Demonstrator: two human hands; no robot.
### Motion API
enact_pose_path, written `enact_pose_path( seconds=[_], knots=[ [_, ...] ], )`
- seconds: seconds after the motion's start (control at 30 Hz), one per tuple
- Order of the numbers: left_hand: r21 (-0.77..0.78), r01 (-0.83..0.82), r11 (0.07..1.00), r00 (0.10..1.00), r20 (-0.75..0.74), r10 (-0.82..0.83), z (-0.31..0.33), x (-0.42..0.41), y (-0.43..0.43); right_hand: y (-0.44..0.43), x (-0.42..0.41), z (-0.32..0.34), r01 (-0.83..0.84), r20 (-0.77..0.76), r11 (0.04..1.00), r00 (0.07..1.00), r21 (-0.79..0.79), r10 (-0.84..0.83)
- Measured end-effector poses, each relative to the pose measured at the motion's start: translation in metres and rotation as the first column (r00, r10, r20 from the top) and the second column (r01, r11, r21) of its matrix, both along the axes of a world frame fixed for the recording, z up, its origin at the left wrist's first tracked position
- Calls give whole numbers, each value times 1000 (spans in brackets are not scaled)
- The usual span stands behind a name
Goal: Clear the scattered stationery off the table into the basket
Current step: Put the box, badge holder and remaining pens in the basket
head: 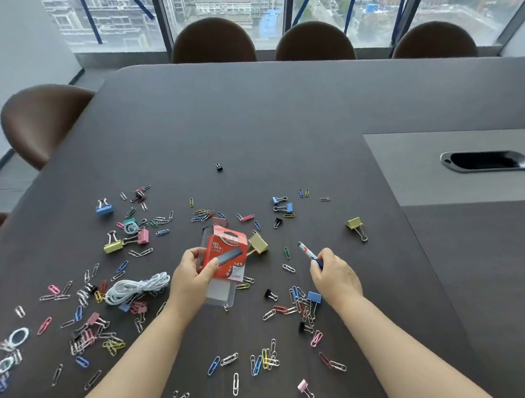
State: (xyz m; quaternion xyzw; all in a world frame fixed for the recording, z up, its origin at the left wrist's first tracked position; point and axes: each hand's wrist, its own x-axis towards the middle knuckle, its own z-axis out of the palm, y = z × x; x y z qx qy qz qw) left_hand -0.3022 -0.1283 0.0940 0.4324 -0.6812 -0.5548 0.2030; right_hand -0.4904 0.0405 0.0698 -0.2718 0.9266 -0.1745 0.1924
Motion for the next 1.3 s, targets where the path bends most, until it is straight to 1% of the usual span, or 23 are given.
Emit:
enact_pose_path(
  seconds=[0.1, 0.17, 0.23, 0.3, 0.4, 0.5, 0.53, 0.57, 0.6, 0.67, 0.73, 0.77, 0.83, 0.9, 0.93, 0.97, 1.0, 1.07, 1.13, 1.17, 1.2, 1.27, 1.3],
  knots=[
    [39, -51, 998, 997, -50, 52, 17, 58, -1, -5, 42, 15, -84, -7, 996, 996, -38, 83],
    [4, -106, 994, 993, -58, 106, 29, 102, -5, -16, 74, 26, -138, -27, 987, 990, -83, 136],
    [-86, -173, 981, 984, -47, 170, 41, 149, -11, -33, 107, 35, -200, -42, 972, 980, -125, 196],
    [-202, -251, 947, 968, -34, 249, 54, 198, -17, -56, 145, 41, -249, -27, 954, 968, -164, 248],
    [-349, -356, 867, 931, -49, 362, 75, 275, -32, -95, 209, 48, -319, -20, 922, 946, -218, 322],
    [-517, -386, 764, 893, -3, 450, 95, 349, -49, -133, 275, 56, -383, -34, 886, 921, -263, 388],
    [-569, -380, 729, 883, 12, 469, 99, 372, -57, -145, 296, 60, -399, -36, 874, 914, -278, 405],
    [-597, -362, 716, 875, 46, 481, 100, 394, -66, -157, 316, 63, -413, -39, 863, 906, -292, 421],
    [-595, -339, 728, 867, 103, 488, 97, 414, -76, -168, 336, 66, -430, -48, 849, 898, -308, 437],
    [-512, -245, 824, 834, 322, 448, 80, 445, -98, -186, 369, 71, -453, -77, 824, 887, -341, 456],
    [-387, -59, 920, 774, 565, 287, 58, 462, -114, -199, 394, 74, -449, -99, 813, 890, -371, 446],
    [-326, 32, 945, 736, 647, 199, 47, 466, -119, -204, 403, 76, -443, -108, 811, 893, -382, 437],
    [-218, 140, 966, 682, 728, 65, 33, 469, -122, -211, 418, 77, -444, -130, 806, 894, -393, 429],
    [-154, 205, 967, 638, 770, -13, 26, 470, -125, -216, 427, 81, -455, -156, 802, 889, -386, 430],
    [-162, 246, 956, 612, 791, -23, 26, 471, -126, -219, 431, 84, -462, -166, 799, 886, -385, 432],
    [-208, 292, 933, 587, 810, -3, 28, 473, -127, -221, 435, 86, -470, -170, 793, 882, -388, 440],
    [-301, 335, 893, 586, 809, 53, 33, 475, -128, -224, 440, 90, -490, -174, 780, 871, -389, 460],
    [-575, 382, 723, 677, 707, 204, 43, 484, -127, -231, 452, 95, -567, -189, 738, 822, -367, 538],
    [-743, 328, 583, 786, 558, 268, 42, 499, -129, -240, 465, 95, -675, -186, 668, 734, -313, 653],
    [-766, 272, 582, 812, 507, 288, 40, 506, -132, -246, 472, 93, -728, -178, 628, 680, -276, 711],
    [-743, 225, 630, 808, 504, 306, 38, 514, -134, -251, 479, 90, -775, -173, 592, 629, -223, 758],
    [-653, 159, 740, 750, 568, 340, 36, 522, -137, -260, 490, 83, -823, -187, 559, 568, -103, 801],
    [-588, 136, 797, 717, 614, 330, 30, 524, -140, -262, 492, 81, -822, -208, 564, 566, -78, 798]
  ],
)
